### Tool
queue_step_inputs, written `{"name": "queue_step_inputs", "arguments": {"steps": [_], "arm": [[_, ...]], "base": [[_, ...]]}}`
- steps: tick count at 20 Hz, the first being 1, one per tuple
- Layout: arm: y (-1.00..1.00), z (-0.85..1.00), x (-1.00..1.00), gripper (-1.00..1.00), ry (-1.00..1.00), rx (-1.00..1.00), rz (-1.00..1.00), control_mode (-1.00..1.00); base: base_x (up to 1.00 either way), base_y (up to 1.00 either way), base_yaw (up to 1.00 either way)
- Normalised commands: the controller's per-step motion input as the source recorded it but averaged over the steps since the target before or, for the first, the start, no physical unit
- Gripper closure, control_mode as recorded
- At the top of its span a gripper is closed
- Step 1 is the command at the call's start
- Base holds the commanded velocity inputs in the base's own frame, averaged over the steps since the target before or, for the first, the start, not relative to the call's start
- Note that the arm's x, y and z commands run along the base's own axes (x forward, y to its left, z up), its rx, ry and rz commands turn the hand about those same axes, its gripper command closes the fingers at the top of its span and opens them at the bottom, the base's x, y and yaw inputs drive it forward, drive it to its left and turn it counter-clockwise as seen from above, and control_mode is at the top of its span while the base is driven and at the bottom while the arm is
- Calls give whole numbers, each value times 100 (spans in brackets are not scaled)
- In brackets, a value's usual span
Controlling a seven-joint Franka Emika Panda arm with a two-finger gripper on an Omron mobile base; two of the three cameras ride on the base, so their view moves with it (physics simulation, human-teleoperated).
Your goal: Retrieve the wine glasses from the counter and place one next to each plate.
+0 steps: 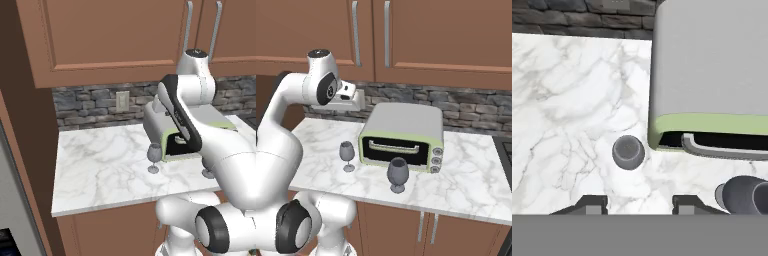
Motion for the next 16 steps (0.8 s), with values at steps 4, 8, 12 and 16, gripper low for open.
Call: {"name": "queue_step_inputs", "arguments": {"steps": [4,8,12,16], "arm": [[0,0,-35,-100,-8,0,0,-100],[-4,0,-70,-100,-5,0,0,-100],[-4,1,-70,-100,-7,0,-9,-100],[-11,0,-54,-100,0,5,-28,-100]], "base": [[0,0,0],[0,0,0],[0,0,0],[0,0,0]]}}
